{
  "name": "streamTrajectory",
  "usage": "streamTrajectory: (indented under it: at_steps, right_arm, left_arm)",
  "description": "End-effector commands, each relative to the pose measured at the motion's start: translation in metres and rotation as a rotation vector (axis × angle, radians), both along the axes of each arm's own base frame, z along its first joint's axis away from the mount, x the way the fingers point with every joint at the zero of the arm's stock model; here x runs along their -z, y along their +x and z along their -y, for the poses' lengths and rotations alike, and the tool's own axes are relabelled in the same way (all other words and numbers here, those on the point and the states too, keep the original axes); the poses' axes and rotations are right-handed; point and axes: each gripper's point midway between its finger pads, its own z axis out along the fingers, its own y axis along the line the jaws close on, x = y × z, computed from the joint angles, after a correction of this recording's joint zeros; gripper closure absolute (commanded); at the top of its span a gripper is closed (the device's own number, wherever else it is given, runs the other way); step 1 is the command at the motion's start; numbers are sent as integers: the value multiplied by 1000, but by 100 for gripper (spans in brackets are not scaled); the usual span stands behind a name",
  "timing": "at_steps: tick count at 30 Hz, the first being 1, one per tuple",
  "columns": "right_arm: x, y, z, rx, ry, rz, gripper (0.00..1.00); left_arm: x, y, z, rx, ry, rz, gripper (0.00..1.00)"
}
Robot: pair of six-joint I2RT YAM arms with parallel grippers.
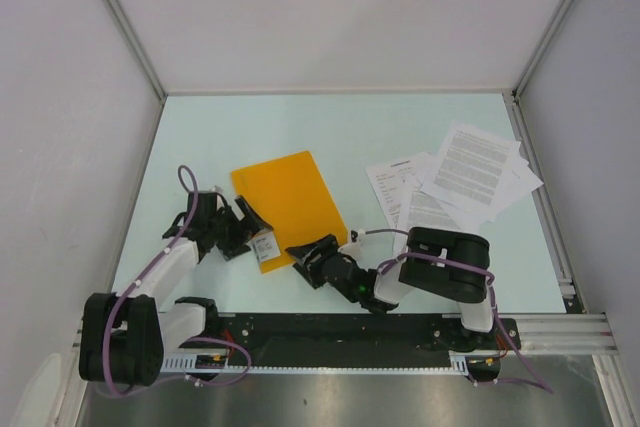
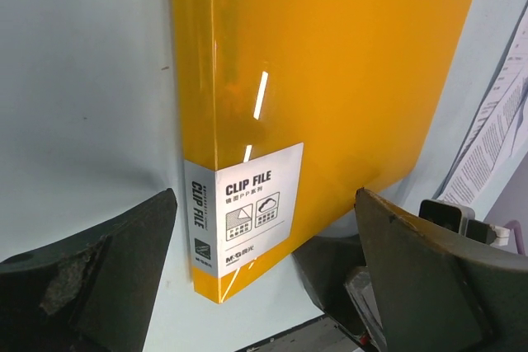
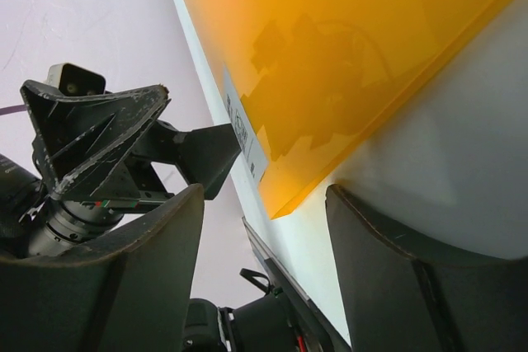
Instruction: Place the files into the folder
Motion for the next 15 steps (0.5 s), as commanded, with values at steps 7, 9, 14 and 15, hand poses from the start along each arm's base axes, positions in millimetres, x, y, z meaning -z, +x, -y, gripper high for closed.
streamTrajectory:
  at_steps: [7,9,14,15]
  right_arm:
    - [-2,7,8,-4,31,19,33]
    - [-4,8,6,-12,61,13,37]
    - [-4,14,7,2,81,11,42]
    - [-4,14,7,2,81,10,42]
  left_arm:
    - [-7,10,-1,10,22,40,5]
    - [-5,9,-1,13,26,36,5]
    - [-2,8,-1,12,26,30,5]
    - [-3,8,-1,12,26,32,5]
